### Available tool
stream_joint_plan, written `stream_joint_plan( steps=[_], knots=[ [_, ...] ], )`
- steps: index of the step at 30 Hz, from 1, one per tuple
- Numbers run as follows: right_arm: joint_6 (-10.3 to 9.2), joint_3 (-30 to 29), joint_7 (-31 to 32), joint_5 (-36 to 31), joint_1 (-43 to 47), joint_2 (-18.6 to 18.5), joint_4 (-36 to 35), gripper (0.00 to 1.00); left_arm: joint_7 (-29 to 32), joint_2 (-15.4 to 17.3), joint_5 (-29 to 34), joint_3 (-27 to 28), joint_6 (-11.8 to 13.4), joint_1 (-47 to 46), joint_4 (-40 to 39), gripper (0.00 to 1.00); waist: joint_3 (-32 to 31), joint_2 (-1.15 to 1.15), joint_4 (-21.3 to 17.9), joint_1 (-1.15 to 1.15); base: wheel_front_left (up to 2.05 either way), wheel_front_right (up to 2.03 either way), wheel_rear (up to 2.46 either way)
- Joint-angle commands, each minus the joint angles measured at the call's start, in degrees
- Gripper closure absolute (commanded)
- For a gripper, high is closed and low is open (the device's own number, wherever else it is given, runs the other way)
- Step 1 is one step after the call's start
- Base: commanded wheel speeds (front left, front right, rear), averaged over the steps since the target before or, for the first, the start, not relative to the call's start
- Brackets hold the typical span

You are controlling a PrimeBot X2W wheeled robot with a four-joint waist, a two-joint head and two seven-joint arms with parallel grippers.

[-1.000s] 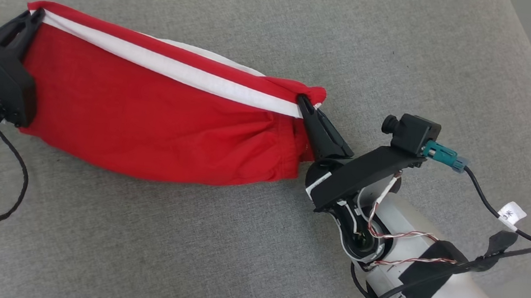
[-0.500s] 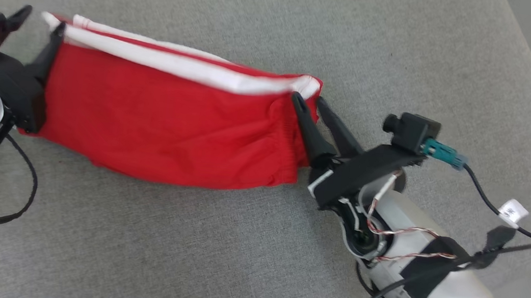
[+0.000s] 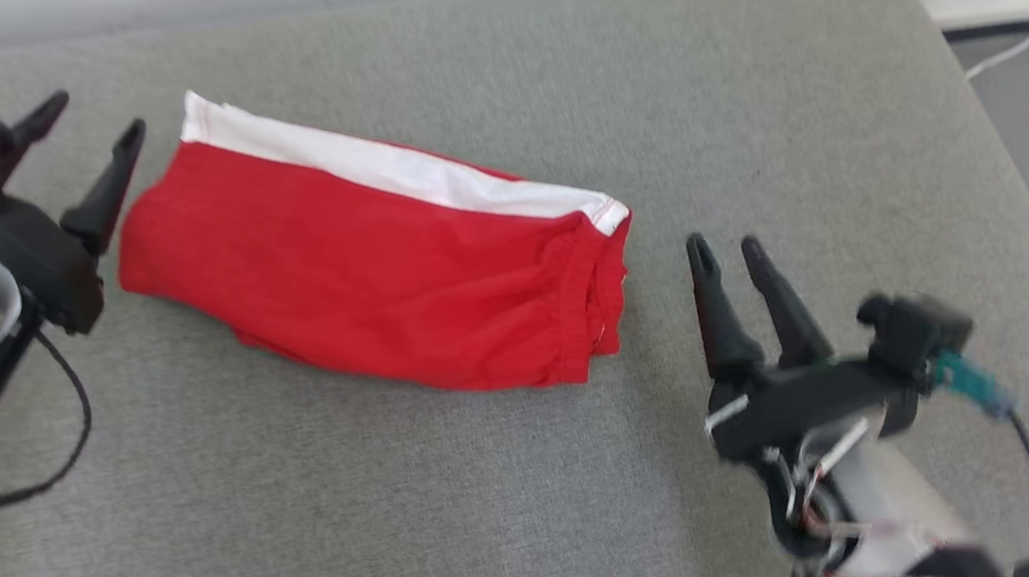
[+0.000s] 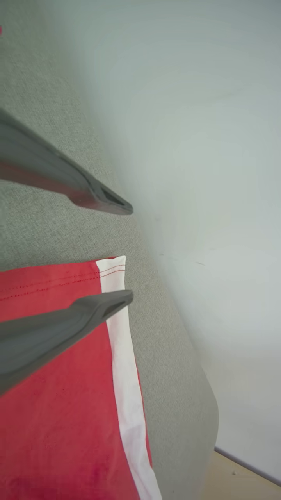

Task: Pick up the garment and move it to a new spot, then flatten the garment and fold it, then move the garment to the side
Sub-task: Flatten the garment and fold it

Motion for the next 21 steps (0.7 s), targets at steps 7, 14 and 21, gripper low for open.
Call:
stream_joint_plan(
  steps=[7, 14, 21],
  knots=[
    [0.0, -8.8, -0.1, -10.8, 12.2, 2.7, -6.4, 0.0, -0.4, 0.3, 1.6, 5.1, 3.0, 8.6, -8.9, 0.0, -4.2, 0.0, 2.9, 0.01, 0.0, 0.0, 0.0],
    [0.0, -19.1, -0.1, -24.9, 23.0, 7.3, -13.9, 0.0, -0.3, 0.0, 2.6, 9.5, 3.8, 15.6, -14.4, 0.0, -5.5, 0.0, 3.8, 0.01, 0.0, 0.0, 0.0],
    [0.0, -20.3, -0.1, -29.5, 26.4, 10.4, -15.7, 0.0, -0.1, 2.1, 1.9, 9.1, 1.9, 16.1, -13.3, 0.0, -4.7, 0.0, 2.5, 0.01, 0.0, 0.0, 0.0]
  ],
)
